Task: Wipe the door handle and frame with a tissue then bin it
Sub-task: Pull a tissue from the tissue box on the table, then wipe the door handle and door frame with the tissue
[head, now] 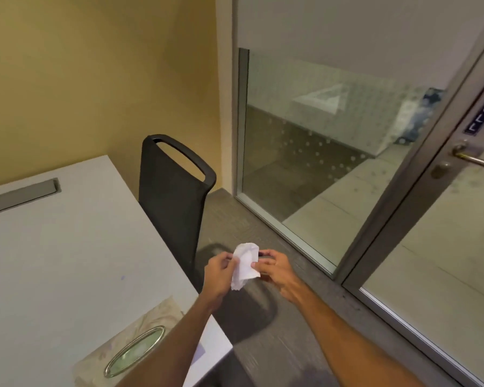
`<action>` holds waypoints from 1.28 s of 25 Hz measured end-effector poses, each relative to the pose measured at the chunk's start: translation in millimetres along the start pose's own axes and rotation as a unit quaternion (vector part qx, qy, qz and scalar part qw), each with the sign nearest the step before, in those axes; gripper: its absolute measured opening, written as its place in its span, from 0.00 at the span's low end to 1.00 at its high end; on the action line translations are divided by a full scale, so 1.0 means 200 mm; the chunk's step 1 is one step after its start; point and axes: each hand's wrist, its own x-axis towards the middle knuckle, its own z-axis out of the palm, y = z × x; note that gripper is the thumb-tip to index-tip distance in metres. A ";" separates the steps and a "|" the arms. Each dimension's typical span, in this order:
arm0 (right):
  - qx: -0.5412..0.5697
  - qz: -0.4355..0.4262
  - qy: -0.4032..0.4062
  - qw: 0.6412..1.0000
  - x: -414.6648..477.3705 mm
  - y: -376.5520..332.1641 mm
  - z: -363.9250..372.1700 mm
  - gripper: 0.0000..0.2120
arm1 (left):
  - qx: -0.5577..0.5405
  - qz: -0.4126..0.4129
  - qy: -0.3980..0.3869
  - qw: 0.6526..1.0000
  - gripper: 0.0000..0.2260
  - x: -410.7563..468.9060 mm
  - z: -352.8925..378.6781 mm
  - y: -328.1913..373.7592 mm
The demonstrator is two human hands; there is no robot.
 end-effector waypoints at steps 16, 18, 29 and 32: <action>-0.003 -0.140 0.074 0.987 0.18 -0.46 -1.34 0.16 | -0.183 -0.164 -0.166 0.955 0.13 0.38 1.19 0.60; 0.018 -0.113 0.094 0.989 0.18 -0.49 -1.46 0.16 | -0.211 -0.133 -0.151 0.956 0.10 0.41 1.28 0.65; -0.054 -0.169 0.238 0.955 0.30 -0.70 -1.76 0.06 | -0.190 -0.070 -0.210 0.957 0.14 0.78 1.68 0.85; -0.231 -0.198 0.196 0.932 0.39 -0.76 -1.79 0.10 | -0.178 -0.061 -0.267 0.945 0.16 0.92 1.75 0.90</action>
